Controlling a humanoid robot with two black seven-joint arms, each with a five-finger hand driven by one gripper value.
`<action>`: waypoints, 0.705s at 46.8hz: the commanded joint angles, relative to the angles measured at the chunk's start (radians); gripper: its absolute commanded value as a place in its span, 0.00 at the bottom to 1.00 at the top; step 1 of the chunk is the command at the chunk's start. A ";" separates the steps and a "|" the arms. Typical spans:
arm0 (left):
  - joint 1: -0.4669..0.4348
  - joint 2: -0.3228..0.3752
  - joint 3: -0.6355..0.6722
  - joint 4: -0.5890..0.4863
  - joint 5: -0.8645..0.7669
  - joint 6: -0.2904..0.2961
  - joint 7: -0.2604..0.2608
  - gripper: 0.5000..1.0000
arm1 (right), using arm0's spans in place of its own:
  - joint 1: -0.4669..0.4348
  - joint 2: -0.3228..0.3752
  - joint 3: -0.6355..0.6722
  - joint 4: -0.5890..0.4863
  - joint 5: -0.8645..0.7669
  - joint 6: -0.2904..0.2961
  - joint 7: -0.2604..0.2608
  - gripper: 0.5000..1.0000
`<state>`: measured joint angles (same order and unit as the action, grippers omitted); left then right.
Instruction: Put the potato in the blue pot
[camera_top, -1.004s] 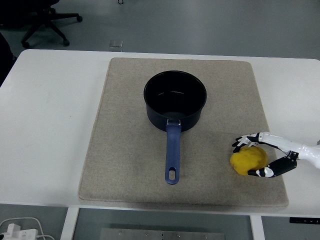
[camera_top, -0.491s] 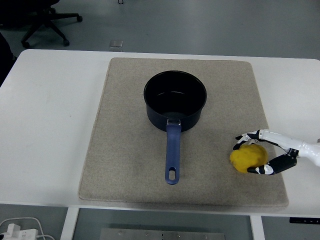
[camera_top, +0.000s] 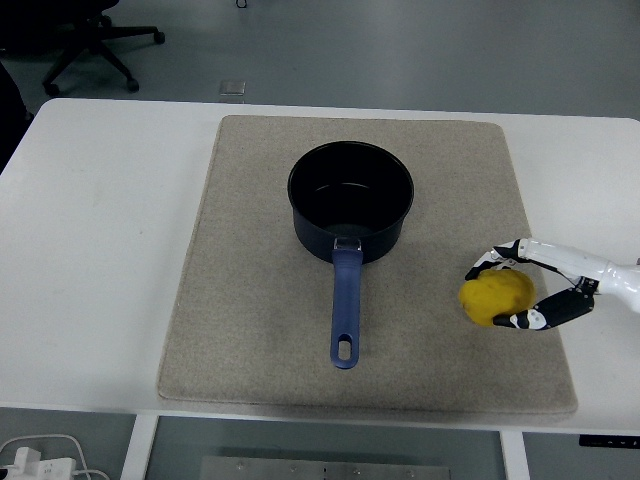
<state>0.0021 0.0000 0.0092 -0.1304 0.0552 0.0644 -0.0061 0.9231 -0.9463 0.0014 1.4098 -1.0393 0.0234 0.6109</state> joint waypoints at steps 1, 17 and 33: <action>0.001 0.000 0.000 0.000 0.000 0.000 0.000 0.99 | 0.025 0.000 0.000 0.000 0.002 0.004 -0.003 0.00; 0.001 0.000 0.000 0.000 0.000 0.000 0.000 0.99 | 0.189 0.000 -0.009 0.015 0.073 0.039 -0.011 0.00; -0.001 0.000 0.000 0.000 0.000 0.000 0.000 0.99 | 0.283 0.081 -0.021 -0.002 0.085 0.049 -0.080 0.00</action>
<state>0.0026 0.0000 0.0092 -0.1304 0.0552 0.0645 -0.0061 1.1996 -0.8923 -0.0168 1.4136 -0.9561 0.0736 0.5483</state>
